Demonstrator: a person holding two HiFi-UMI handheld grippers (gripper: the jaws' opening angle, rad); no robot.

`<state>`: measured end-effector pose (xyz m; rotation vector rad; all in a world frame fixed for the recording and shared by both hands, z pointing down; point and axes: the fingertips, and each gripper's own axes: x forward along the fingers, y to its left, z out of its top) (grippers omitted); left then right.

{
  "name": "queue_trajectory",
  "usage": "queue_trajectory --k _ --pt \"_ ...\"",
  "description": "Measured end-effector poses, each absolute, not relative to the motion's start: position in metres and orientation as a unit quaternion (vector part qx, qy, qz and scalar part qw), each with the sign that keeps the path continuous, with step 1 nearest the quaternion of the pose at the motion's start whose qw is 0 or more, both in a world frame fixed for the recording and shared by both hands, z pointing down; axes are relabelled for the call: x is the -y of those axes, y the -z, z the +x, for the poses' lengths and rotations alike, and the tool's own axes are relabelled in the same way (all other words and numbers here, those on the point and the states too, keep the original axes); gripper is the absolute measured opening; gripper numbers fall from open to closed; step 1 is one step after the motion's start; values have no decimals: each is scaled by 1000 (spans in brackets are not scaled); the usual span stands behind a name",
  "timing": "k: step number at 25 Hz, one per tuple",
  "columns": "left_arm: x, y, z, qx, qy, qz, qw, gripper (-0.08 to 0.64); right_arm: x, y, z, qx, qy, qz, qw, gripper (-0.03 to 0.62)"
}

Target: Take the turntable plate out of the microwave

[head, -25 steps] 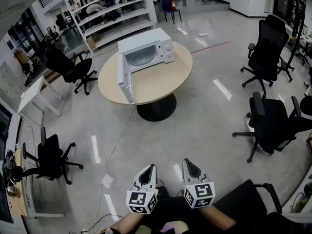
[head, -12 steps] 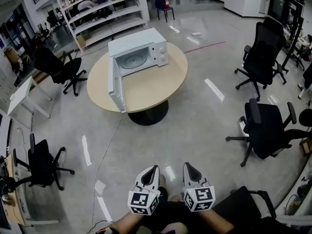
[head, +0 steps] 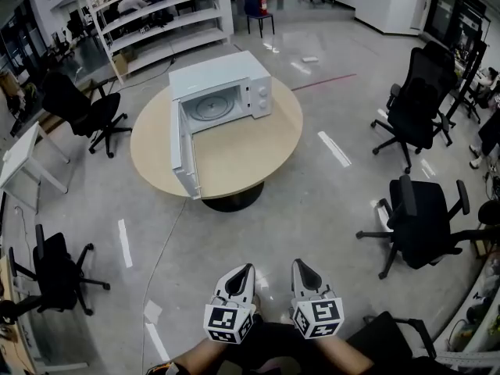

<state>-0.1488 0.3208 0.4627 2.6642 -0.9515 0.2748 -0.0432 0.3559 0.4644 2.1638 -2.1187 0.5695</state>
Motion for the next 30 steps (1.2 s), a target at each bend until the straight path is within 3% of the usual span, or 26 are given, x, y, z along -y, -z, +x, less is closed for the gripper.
queue_trajectory --k 12,30 --pt "-235 -441 -172 315 -52 935 154 46 -280 -431 -61 671 -142 727 45 15" --pt "-186 -465 -176 350 -69 919 168 46 -220 -456 -63 699 -161 695 52 15"
